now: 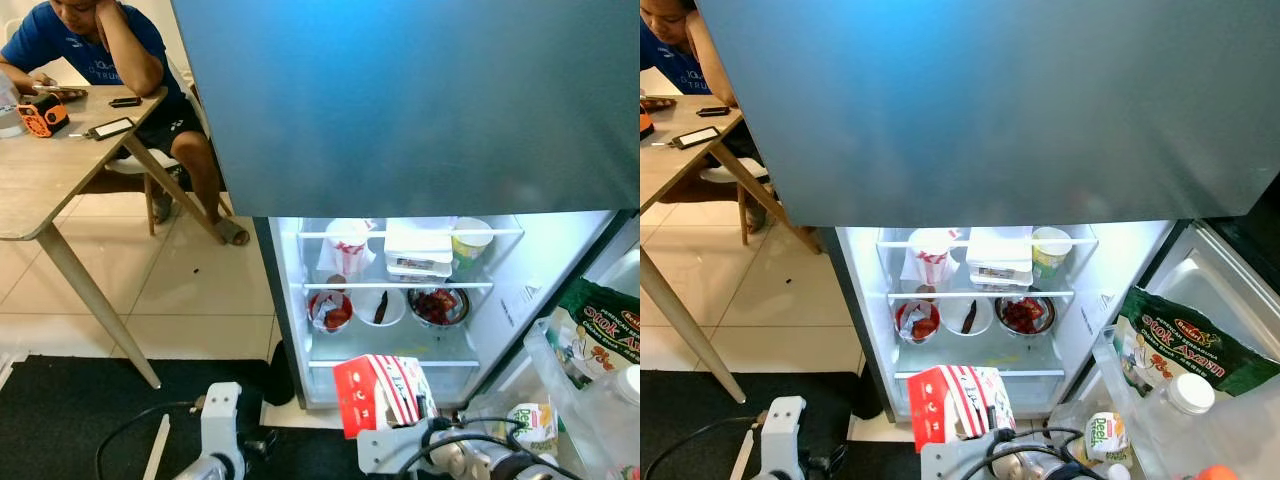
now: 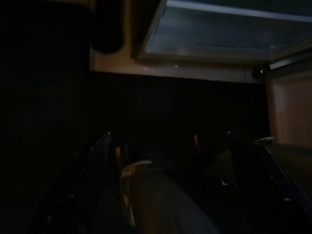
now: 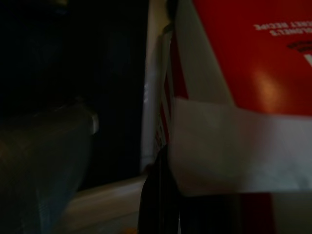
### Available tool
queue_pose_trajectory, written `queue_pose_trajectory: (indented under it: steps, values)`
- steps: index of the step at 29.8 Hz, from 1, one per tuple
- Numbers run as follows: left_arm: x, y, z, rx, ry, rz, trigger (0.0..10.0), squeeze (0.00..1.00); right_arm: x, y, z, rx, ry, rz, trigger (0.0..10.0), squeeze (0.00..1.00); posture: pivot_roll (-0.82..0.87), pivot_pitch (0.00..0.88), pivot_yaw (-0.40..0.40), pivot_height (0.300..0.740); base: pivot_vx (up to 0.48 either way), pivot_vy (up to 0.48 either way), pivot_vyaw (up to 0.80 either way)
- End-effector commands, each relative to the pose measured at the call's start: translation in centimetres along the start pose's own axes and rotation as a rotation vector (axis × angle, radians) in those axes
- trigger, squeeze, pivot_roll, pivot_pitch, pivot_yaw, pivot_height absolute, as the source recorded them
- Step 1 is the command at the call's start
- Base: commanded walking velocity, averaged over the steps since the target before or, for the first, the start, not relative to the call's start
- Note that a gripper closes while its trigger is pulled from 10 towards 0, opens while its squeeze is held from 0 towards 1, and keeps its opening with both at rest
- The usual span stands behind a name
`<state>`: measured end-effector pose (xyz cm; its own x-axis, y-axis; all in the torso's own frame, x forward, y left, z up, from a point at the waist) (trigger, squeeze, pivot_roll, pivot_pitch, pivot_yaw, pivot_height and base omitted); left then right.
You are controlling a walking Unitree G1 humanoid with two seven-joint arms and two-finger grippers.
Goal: Restocking fridge
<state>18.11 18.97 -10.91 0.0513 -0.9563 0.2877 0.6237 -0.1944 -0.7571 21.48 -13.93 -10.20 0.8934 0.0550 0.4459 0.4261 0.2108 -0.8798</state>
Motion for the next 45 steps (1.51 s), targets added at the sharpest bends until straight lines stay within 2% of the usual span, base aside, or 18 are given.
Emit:
queue_pose_trajectory:
  steps: [1,2,4,10,31,37,42,45]
  values:
    - [-1.9,-0.9,-1.4,-0.031,-0.053,0.086,10.0,0.00,-1.5,-0.2,-1.0,-0.034,0.070,0.034,10.0,0.00,-0.06,0.000,0.023,0.740,0.000,0.000,0.00]
    - [-2.5,-1.3,-2.0,-0.037,-0.078,0.117,10.0,0.00,-2.1,-0.3,-1.6,-0.054,0.091,0.045,10.0,0.00,-0.06,0.000,0.024,0.740,0.000,0.000,0.00]
    - [-3.0,-1.7,-2.5,-0.045,-0.092,0.139,10.0,0.00,-2.2,-0.4,-2.1,-0.073,0.090,0.040,10.0,0.00,-0.06,0.000,0.026,0.740,0.000,0.000,0.00]
    - [-3.7,-2.2,-3.2,-0.050,-0.119,0.168,10.0,0.00,-1.5,-0.6,-3.2,-0.122,0.040,0.016,10.0,0.00,-0.06,0.000,0.025,0.740,0.291,0.000,0.00]
    - [-3.3,-1.8,-2.4,-0.022,-0.125,0.147,10.0,0.00,0.6,-0.6,-2.9,-0.109,0.003,-0.058,10.0,0.00,-0.06,0.000,0.027,0.740,0.333,0.000,0.00]
    - [-2.8,-1.7,-2.8,-0.060,-0.092,0.117,10.0,0.00,0.6,-0.6,-2.9,-0.109,-0.002,-0.058,10.0,0.00,-0.06,0.000,0.025,0.740,0.000,-0.164,0.00]
    - [-3.0,-1.7,-2.7,-0.041,-0.124,0.138,10.0,0.00,0.5,-0.6,-3.0,-0.118,-0.004,-0.052,10.0,0.00,-0.06,0.000,0.025,0.740,0.000,-0.323,0.00]
    - [-3.0,-1.7,-2.7,-0.046,-0.115,0.133,10.0,0.00,0.5,-0.7,-3.4,-0.134,-0.012,-0.047,10.0,0.00,-0.06,0.000,0.022,0.740,0.000,0.000,0.00]
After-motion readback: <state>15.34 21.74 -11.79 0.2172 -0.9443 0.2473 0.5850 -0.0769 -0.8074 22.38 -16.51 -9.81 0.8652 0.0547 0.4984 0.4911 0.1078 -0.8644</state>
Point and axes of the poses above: a point about 5 cm out from each wrist's last joint towards the gripper, its own y axis pointing out of the wrist towards the gripper, its own z axis along the axis of the wrist's last joint, x = y × z, the point moved 3 cm from there along y, pointing out of the wrist towards the gripper, and after that the axes turned 3 degrees about -y, right-handed, at the moved point
